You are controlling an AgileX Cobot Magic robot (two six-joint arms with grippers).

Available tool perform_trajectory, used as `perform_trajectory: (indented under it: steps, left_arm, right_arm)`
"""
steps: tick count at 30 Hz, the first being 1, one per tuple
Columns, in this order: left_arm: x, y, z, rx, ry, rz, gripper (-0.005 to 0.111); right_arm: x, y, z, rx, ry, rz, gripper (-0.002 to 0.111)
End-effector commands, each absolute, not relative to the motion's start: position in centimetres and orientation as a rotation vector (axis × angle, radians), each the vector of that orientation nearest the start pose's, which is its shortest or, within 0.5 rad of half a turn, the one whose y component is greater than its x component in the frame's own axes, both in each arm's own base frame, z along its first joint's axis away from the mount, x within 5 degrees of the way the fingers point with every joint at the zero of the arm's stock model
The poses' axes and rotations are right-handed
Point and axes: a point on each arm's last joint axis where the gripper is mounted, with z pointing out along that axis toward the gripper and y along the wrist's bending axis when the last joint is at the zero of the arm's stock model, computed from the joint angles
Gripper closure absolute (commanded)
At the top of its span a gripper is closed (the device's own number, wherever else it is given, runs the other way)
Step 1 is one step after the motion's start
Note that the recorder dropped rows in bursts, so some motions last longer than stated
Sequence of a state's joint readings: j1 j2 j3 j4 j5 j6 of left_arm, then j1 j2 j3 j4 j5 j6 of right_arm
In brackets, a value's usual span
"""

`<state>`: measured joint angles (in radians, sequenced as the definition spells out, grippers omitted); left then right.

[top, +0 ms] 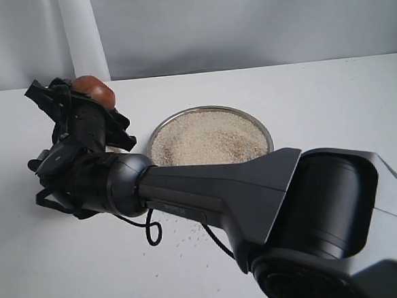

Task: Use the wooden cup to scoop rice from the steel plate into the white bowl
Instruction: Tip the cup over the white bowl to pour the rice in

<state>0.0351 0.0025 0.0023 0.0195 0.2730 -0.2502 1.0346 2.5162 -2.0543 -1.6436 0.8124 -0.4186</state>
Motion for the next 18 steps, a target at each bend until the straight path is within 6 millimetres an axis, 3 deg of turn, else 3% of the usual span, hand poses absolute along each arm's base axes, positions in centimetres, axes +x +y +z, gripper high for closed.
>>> perform_trajectory:
  steps: [1,18]
  left_arm:
    - [5.5,0.21,18.9,-0.237,1.737,-0.147,0.107]
    - [5.5,0.21,18.9,-0.237,1.737,-0.147,0.107]
  right_arm:
    - [33.84,44.48,17.83,-1.916,0.562,-1.479,0.108]
    - [33.76,44.67,17.96,-1.947,0.465,-1.533,0.108]
